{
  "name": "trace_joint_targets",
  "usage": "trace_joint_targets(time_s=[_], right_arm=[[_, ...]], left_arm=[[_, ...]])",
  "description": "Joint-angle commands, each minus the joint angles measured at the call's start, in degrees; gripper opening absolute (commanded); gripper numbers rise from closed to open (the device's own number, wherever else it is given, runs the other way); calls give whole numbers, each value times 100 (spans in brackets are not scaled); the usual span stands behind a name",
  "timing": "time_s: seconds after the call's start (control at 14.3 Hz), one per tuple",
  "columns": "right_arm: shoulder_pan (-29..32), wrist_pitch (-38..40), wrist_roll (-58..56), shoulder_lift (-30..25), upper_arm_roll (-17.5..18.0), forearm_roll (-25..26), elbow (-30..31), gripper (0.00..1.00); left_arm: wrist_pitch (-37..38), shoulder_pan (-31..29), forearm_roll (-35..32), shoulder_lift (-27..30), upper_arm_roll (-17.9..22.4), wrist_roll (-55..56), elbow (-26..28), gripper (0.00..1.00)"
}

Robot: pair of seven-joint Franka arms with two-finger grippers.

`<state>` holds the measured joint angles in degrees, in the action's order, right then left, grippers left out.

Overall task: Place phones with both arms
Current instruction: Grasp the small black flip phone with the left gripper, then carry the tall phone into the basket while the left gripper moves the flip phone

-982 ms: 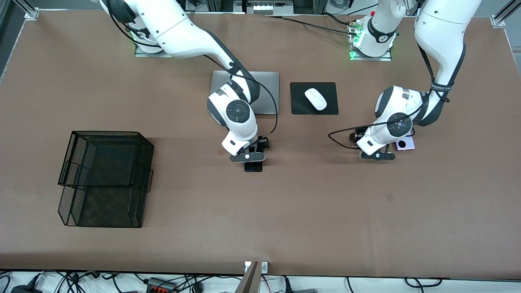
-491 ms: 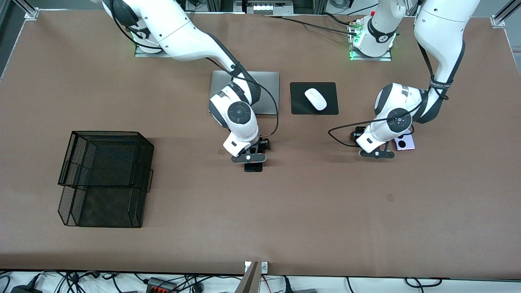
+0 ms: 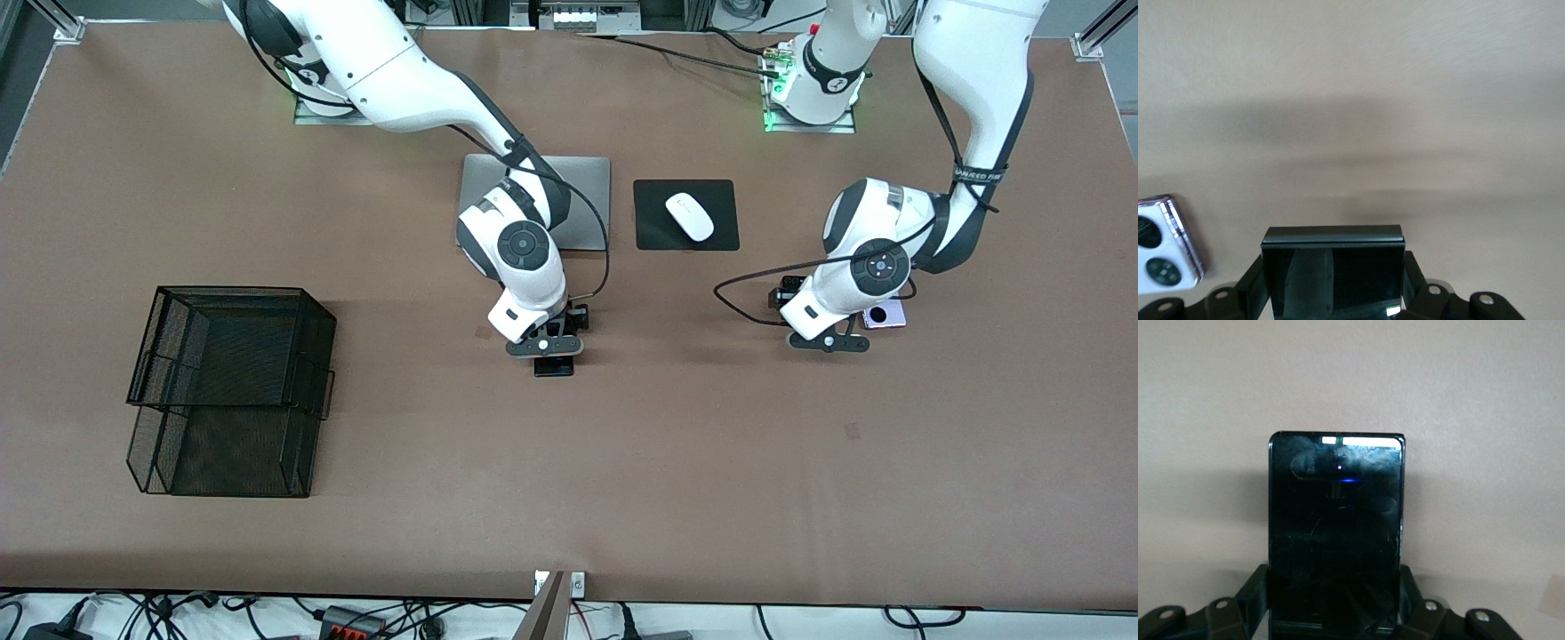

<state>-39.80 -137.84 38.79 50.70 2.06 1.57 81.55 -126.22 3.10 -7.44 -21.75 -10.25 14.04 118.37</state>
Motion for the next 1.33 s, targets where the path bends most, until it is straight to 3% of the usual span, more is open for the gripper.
trace_joint_targets(time_s=[0.0,0.21,0.35,0.56,0.77,1.12,1.26], right_arm=[[51,351,-11,-148,-57,272,-113,21],[226,1012,-160,-673,-57,721,-113,21],[551,1571,-545,-1104,-57,722,-34,21],[1192,2409,-1258,-1685,-48,704,88,21],[1973,2595,-2100,-2265,-48,687,729,21],[3214,3261,-2999,-2582,-22,582,1003,21],[3391,3735,-3017,-2688,-30,458,1003,21]], left_arm=[[859,-20,127,66,-354,98,-646,21],[1047,85,628,-83,-530,397,-1104,22],[1012,225,1005,-311,-636,572,-1411,22],[985,865,1359,-925,-671,1151,-2262,21],[889,1446,1376,-1672,-671,1838,-3125,21],[-1515,2168,1368,-2402,-671,2225,-3224,22],[-1940,2457,1385,-2675,-671,2410,-3259,22]])
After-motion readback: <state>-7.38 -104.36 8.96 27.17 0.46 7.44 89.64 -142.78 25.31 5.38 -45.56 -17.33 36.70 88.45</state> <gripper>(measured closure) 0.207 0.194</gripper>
